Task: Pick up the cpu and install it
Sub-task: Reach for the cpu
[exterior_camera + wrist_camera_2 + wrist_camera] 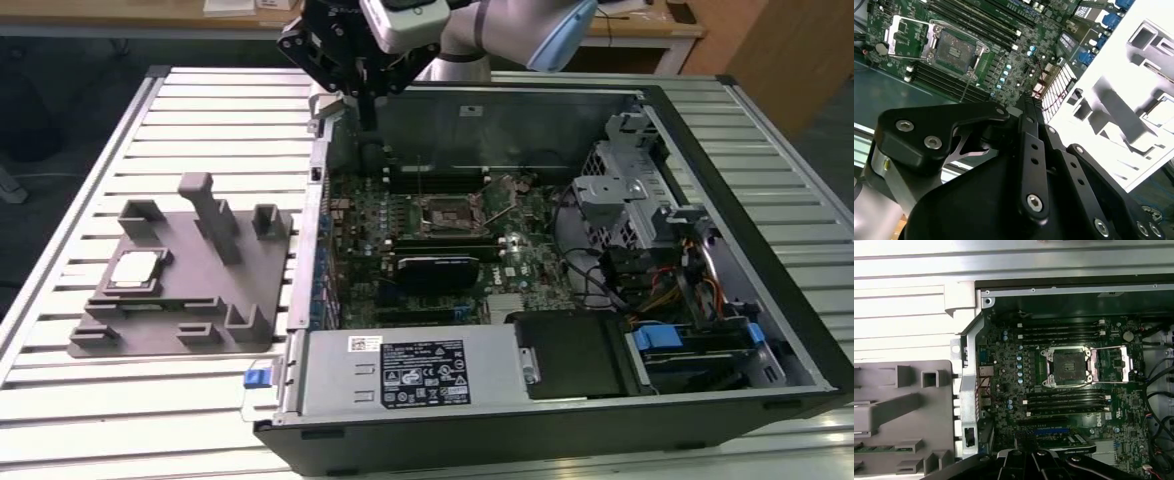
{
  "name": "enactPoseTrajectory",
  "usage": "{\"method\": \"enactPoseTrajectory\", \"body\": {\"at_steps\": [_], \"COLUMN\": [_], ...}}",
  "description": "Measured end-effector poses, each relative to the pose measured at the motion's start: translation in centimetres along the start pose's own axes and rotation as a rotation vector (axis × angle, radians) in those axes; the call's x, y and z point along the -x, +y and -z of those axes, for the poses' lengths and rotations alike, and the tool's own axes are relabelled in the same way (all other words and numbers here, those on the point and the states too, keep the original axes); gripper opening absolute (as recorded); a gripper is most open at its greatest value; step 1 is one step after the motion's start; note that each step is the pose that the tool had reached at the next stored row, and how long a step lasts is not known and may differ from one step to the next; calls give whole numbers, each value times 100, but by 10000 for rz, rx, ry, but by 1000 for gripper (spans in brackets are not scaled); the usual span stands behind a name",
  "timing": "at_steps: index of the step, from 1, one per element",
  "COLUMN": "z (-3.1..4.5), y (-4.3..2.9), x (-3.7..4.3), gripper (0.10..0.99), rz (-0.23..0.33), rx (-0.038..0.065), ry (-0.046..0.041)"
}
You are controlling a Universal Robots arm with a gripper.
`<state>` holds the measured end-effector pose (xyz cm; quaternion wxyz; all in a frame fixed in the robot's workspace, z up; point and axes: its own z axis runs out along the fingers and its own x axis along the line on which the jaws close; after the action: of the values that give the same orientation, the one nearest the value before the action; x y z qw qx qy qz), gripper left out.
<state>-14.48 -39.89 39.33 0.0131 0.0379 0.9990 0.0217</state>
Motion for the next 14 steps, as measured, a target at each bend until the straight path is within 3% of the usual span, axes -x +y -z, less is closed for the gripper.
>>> {"method": "enactPoseTrajectory", "body": {"at_steps": [14], "z": [4], "y": [-11], "x": [-150], "gripper": [106], "rz": [-1], "rx": [0], "ry": [-1]}}
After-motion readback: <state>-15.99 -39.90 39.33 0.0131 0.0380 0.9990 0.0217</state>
